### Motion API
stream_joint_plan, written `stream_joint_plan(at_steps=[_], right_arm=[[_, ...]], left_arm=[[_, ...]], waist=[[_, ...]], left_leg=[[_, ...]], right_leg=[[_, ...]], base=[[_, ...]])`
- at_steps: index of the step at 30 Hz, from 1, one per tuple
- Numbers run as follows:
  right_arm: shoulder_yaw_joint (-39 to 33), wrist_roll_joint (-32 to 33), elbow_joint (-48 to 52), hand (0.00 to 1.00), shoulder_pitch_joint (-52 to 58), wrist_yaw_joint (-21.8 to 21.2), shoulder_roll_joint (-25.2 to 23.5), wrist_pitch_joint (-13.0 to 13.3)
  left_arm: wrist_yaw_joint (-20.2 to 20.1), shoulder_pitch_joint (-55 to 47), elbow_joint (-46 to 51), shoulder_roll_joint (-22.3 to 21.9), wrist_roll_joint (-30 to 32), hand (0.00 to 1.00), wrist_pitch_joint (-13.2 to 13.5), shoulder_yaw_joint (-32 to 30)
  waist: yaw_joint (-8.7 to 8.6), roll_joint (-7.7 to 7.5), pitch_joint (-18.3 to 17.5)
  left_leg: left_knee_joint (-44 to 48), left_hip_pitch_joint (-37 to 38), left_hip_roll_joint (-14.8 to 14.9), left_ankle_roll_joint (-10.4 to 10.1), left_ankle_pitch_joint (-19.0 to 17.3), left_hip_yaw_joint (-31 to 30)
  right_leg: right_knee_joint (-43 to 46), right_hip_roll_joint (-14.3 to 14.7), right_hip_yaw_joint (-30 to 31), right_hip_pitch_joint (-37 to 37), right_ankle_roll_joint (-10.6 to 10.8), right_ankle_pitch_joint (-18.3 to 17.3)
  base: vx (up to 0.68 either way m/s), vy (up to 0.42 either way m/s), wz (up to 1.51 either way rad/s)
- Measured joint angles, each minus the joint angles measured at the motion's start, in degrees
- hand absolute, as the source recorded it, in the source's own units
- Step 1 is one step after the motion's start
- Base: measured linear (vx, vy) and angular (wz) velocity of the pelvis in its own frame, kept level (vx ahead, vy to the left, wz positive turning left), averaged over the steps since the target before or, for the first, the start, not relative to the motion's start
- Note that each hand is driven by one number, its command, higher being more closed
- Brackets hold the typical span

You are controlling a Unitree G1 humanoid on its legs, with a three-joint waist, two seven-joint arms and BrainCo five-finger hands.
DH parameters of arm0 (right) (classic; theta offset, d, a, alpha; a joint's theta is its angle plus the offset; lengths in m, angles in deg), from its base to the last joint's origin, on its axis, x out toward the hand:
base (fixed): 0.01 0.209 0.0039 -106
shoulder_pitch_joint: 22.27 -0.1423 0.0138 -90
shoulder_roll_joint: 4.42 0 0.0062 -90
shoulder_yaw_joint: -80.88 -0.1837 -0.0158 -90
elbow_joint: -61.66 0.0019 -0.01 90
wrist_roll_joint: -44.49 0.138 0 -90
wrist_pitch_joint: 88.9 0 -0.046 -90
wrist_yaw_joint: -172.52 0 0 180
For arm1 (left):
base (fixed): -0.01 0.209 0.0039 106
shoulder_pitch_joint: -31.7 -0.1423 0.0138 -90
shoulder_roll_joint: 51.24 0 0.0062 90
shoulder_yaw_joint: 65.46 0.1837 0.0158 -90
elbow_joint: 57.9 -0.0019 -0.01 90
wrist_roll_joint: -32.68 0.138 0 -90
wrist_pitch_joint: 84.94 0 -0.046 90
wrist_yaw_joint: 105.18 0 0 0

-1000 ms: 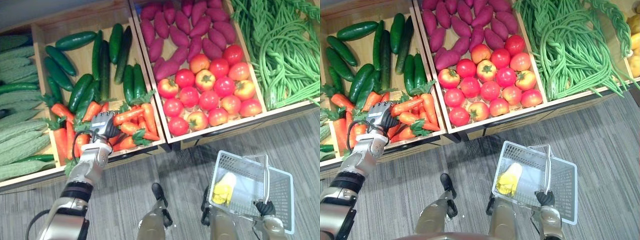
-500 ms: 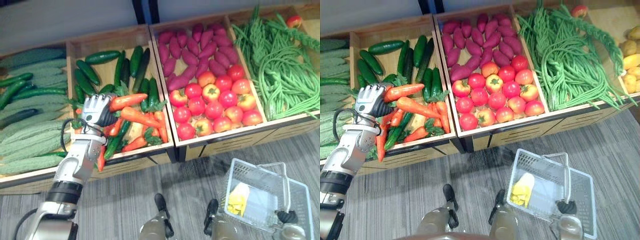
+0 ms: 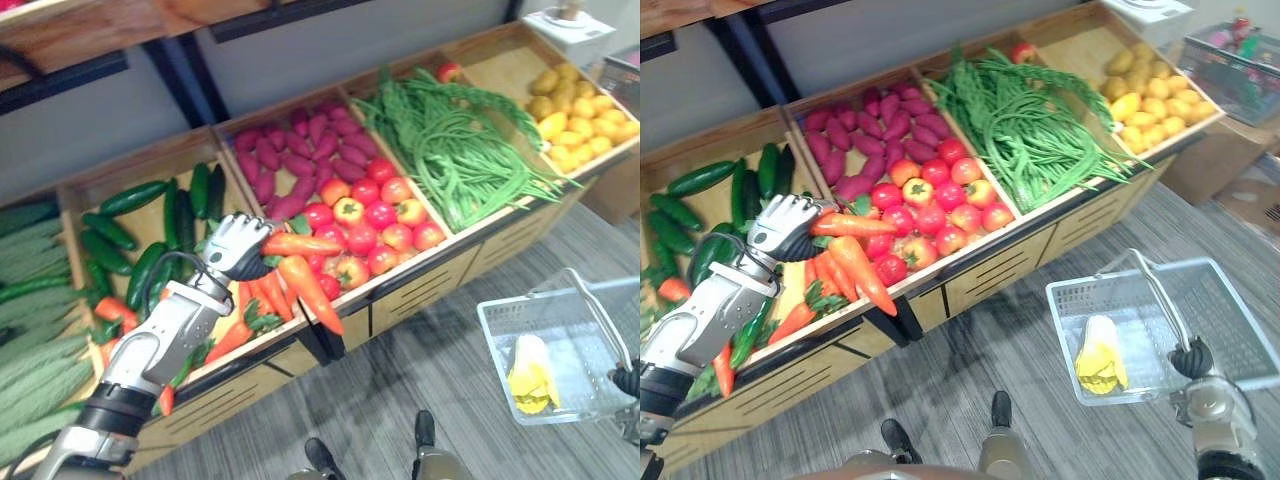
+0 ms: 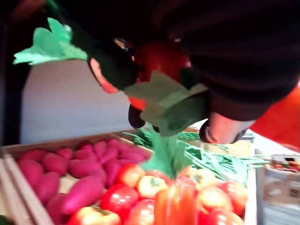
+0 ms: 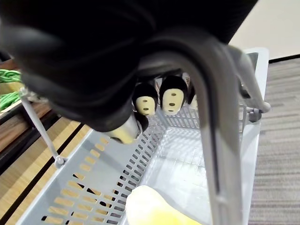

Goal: Pick vegetable in the basket

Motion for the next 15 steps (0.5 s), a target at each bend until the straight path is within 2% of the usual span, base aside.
stream_joint_plan(at_steps=[8,12,15], right_arm=[[9.17,-1.49,8.98,1.0,1.69,-4.04,5.81,2.63],[13.16,-1.88,15.27,1.0,2.3,-5.23,6.46,5.43],[15.34,-1.87,18.42,1.0,2.62,-5.91,6.52,5.54]], left_arm=[[-1.99,1.56,3.95,0.84,-2.42,1.0,2.41,7.76],[-3.29,3.98,4.28,0.71,-4.38,1.0,2.89,13.26],[-4.32,6.6,5.05,0.2,-4.71,1.0,3.61,15.98]], waist=[[-1.17,-0.58,-0.31],[-1.31,-0.88,-0.51],[-1.24,-1.36,-0.71]], left_leg=[[0.03,3.28,-0.12,-0.88,-1.41,5.2],[0.03,4.95,-0.02,-1.53,-2.38,8.36],[0.05,5.8,0.21,-1.95,-2.7,10.02]], right_leg=[[-0.66,1.0,4.97,0.47,0.47,0.71],[-0.63,1.4,7.27,0.37,0.55,0.72],[-0.46,1.9,8.27,0.34,0.54,0.73]], base=[[0.01,-0.022,-0.36],[0.0,-0.015,-0.36],[0.01,-0.016,-0.24]])
